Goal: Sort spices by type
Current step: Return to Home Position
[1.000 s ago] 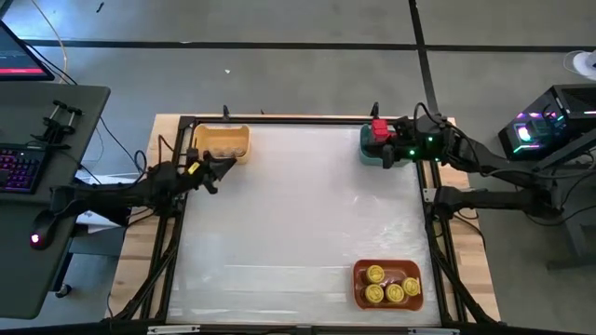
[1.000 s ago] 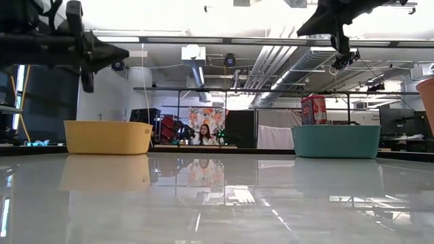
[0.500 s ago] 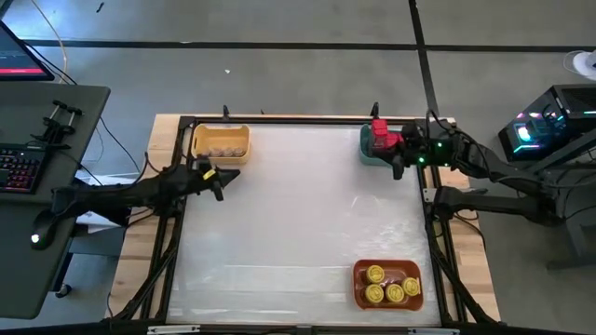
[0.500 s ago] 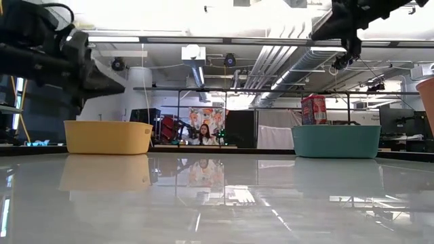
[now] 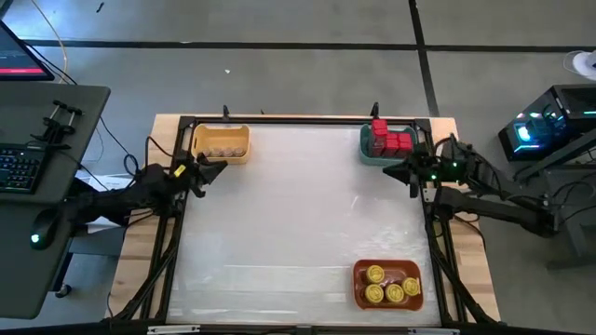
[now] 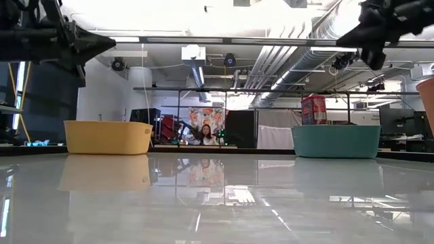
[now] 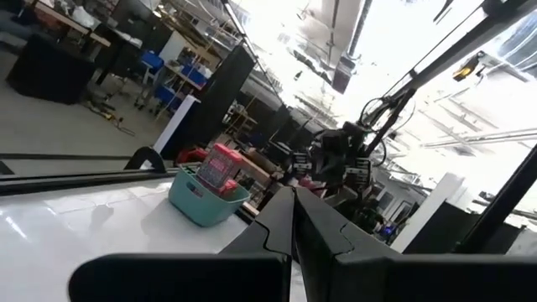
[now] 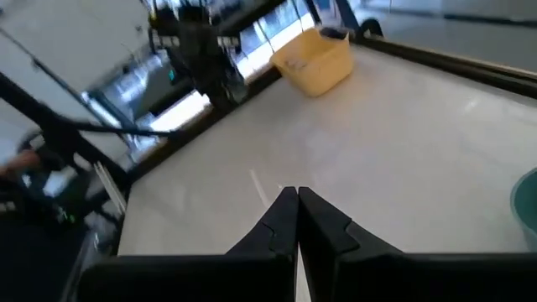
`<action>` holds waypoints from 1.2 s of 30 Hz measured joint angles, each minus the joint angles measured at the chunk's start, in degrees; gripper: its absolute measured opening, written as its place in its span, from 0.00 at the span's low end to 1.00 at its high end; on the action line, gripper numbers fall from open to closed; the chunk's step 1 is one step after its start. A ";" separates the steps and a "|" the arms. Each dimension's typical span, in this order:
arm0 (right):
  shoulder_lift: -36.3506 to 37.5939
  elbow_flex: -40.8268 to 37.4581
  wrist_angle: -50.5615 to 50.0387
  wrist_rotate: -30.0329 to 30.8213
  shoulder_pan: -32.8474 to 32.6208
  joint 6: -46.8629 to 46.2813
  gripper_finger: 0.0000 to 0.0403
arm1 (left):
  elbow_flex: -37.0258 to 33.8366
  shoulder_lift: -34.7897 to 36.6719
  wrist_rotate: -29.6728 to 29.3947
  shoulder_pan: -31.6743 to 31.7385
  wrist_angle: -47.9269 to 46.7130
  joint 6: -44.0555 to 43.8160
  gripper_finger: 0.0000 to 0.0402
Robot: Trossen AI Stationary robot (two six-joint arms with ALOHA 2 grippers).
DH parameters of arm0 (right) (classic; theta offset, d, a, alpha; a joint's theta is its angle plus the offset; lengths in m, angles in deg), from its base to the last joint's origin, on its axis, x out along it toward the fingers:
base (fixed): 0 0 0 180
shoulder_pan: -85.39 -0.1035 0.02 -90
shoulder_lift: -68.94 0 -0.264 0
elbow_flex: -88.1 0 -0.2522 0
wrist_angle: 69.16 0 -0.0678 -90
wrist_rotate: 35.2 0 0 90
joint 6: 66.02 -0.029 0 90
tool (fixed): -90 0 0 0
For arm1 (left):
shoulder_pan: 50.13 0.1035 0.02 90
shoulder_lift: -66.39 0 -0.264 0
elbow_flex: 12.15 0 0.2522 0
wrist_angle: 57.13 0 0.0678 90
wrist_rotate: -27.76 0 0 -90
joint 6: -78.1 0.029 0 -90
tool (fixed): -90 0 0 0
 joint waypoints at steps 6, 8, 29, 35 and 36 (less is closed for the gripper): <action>5.65 -14.88 27.06 1.76 -1.83 -7.43 0.00 | -0.02 -0.04 -0.17 -0.02 -0.15 0.00 0.00; 4.26 -19.82 39.60 2.71 -3.34 -9.46 0.00 | -0.02 -0.02 -0.19 -0.02 -0.32 0.00 0.00; -0.33 -27.52 49.42 9.38 -12.26 0.35 0.00 | -0.02 -0.02 -0.20 0.00 -1.53 0.00 0.00; -0.39 -30.72 49.34 9.56 -13.96 -2.30 0.00 | -0.02 -0.03 -0.20 0.00 -1.49 0.00 0.00; -0.37 -30.72 48.98 9.60 -14.37 -2.27 0.00 | -0.02 -0.02 -0.20 0.00 -1.46 0.00 0.00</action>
